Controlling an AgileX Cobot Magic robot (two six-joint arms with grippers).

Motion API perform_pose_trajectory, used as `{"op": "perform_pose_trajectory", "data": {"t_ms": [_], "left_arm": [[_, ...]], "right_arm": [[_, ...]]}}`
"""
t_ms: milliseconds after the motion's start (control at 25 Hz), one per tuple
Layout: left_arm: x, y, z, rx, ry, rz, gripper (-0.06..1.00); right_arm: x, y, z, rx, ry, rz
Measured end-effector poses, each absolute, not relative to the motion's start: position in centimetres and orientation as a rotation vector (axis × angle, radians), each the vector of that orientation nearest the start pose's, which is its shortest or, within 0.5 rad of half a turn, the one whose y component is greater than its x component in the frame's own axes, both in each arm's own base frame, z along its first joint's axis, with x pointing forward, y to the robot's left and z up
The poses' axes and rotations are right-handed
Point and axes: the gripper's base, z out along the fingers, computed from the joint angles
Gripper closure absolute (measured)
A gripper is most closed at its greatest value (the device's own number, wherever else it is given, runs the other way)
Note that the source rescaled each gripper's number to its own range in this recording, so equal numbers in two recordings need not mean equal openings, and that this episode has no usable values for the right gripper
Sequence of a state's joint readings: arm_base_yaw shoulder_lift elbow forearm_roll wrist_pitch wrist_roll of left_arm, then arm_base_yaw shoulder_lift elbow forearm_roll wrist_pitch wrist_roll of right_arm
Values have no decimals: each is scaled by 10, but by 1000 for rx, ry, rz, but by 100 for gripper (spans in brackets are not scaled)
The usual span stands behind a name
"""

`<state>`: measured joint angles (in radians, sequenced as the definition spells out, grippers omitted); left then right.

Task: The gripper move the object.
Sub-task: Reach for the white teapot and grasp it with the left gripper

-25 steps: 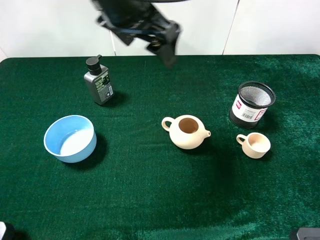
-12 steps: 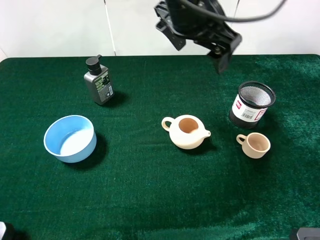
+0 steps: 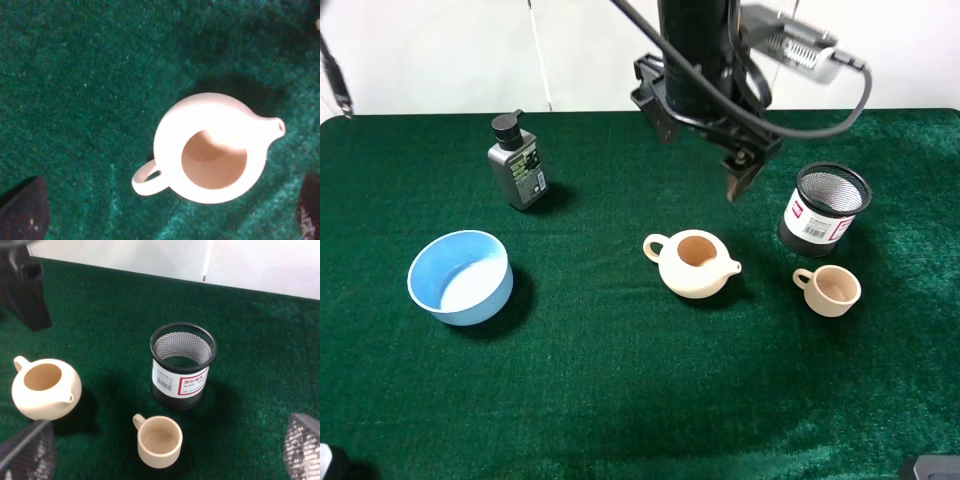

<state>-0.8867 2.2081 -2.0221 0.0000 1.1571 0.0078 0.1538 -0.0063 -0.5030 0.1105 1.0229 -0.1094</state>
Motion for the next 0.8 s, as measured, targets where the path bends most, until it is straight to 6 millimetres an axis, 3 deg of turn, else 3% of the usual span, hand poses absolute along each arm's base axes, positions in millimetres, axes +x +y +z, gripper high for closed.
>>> {"op": "perform_pose_trajectory", "data": {"t_ms": [800], "left_arm": [[313,-382,155,1321,2666,-82,-6]], "right_arm": [[-6,8,282,-265,1978,160]]}}
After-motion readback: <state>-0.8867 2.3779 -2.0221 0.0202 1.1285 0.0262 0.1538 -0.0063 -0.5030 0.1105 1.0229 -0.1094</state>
